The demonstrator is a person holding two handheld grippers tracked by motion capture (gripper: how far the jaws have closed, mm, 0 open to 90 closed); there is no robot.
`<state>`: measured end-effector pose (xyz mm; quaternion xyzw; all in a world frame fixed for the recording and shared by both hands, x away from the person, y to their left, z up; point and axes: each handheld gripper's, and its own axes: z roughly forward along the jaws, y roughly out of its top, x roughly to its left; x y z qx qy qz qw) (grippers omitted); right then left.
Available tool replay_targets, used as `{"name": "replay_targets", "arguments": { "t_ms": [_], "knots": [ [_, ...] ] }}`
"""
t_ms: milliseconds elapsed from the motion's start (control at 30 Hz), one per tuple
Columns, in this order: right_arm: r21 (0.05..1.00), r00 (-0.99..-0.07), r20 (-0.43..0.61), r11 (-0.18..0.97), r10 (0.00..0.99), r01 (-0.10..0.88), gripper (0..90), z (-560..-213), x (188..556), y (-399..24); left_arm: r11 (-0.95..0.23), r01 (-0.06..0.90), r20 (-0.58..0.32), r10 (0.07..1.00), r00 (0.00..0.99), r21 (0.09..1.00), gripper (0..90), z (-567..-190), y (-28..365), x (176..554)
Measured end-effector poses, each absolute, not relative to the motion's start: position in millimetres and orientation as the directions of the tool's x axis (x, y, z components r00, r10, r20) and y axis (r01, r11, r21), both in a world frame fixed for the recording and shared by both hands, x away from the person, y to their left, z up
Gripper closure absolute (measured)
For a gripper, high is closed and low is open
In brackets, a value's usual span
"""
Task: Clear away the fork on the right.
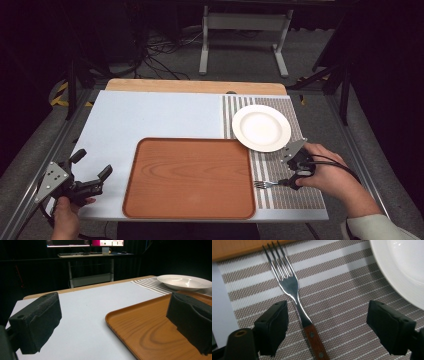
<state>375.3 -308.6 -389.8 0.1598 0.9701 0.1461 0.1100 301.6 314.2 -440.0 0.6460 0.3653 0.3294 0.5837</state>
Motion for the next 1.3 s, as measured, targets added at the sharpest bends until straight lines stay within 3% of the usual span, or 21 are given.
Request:
{"name": "replay_targets", "arguments": {
  "t_ms": [433,833,1033,1300],
  "knots": [
    [0.157,-0.973,-0.114,0.97,0.202,0.183,31.3,-400,380,-307,-0.057,0.091,0.001,0.854,0.521,0.994,0.5,-441,313,302],
    [0.009,-0.99,-0.063,0.992,0.125,0.125,56.4,-409,381,-301,-0.052,0.089,-0.002,0.854,0.52,0.995,0.5,-441,313,302],
    [-0.053,-0.994,-0.038,0.993,0.1,0.102,75.7,-412,382,-296,-0.054,0.09,-0.001,0.852,0.524,0.994,0.5,-441,312,302],
    [-0.091,-0.998,-0.04,0.995,0.047,0.051,77.8,-413,381,-291,-0.055,0.087,0.001,0.851,0.526,0.995,0.5,-441,313,302]
  ]
}}
